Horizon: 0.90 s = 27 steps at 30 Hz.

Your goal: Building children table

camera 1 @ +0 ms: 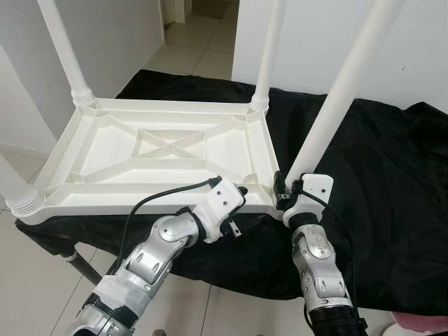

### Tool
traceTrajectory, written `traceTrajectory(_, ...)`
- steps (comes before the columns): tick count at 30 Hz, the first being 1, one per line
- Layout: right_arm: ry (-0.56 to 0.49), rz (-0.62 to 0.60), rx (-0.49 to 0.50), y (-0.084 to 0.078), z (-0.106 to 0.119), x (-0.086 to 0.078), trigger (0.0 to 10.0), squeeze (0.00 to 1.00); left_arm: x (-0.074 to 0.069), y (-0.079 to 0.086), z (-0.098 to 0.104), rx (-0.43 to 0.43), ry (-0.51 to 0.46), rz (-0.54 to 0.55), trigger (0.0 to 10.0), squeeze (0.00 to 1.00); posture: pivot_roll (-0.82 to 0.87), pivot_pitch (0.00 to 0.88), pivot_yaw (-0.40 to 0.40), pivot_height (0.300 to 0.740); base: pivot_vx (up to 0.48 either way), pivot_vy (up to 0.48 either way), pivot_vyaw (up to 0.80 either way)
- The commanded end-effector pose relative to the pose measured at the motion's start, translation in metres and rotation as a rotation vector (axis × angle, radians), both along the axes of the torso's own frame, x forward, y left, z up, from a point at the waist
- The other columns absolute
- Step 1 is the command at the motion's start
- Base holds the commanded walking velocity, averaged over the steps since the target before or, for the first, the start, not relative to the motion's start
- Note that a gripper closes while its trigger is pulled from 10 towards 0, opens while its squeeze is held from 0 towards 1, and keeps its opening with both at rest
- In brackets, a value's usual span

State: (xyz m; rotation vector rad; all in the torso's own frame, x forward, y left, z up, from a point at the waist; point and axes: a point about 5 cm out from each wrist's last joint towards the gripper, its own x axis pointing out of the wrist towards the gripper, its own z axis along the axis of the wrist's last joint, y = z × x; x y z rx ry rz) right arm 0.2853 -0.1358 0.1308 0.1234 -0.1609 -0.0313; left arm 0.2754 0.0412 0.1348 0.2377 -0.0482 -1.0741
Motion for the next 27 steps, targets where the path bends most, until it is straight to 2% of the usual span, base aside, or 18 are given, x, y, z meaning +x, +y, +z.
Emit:
traceTrajectory(1,0.013,0.014,0.059,0.007,-0.003,-0.004,10.0,1.0,0.002,0.003,-0.003,0.006,0.011,-0.001,10.0,0.0,-0.05,0.0,-0.04,0.74,0.0,0.0,0.0)
traceTrajectory(13,0.001,0.076,0.013,0.004,0.002,-0.003,10.0,0.98,0.004,0.004,-0.001,0.007,-0.001,-0.011,10.0,0.0,-0.05,0.0,-0.035,0.74,0.0,0.0,0.0)
traceTrajectory(14,-0.015,0.137,-0.006,0.001,0.003,-0.005,10.0,0.0,0.003,0.004,-0.001,0.011,-0.001,-0.019,10.0,0.0,-0.06,0.0,-0.031,0.74,0.0,0.0,0.0)
traceTrajectory(19,-0.036,0.255,-0.07,-0.006,0.003,-0.008,10.0,0.0,0.001,0.006,-0.001,0.014,0.001,-0.032,10.0,0.0,-0.06,0.0,-0.028,0.74,0.0,0.0,0.0)
traceTrajectory(23,-0.043,0.294,-0.095,-0.01,0.003,-0.007,10.0,0.0,0.001,0.006,-0.001,0.016,0.002,-0.039,10.0,0.0,-0.06,0.0,-0.026,0.74,0.0,0.0,0.0)
traceTrajectory(27,-0.052,0.379,-0.155,-0.02,0.004,-0.004,10.0,0.0,0.0,0.005,-0.001,0.02,0.001,-0.056,10.0,0.0,-0.06,0.0,-0.022,0.74,0.0,0.0,0.0)
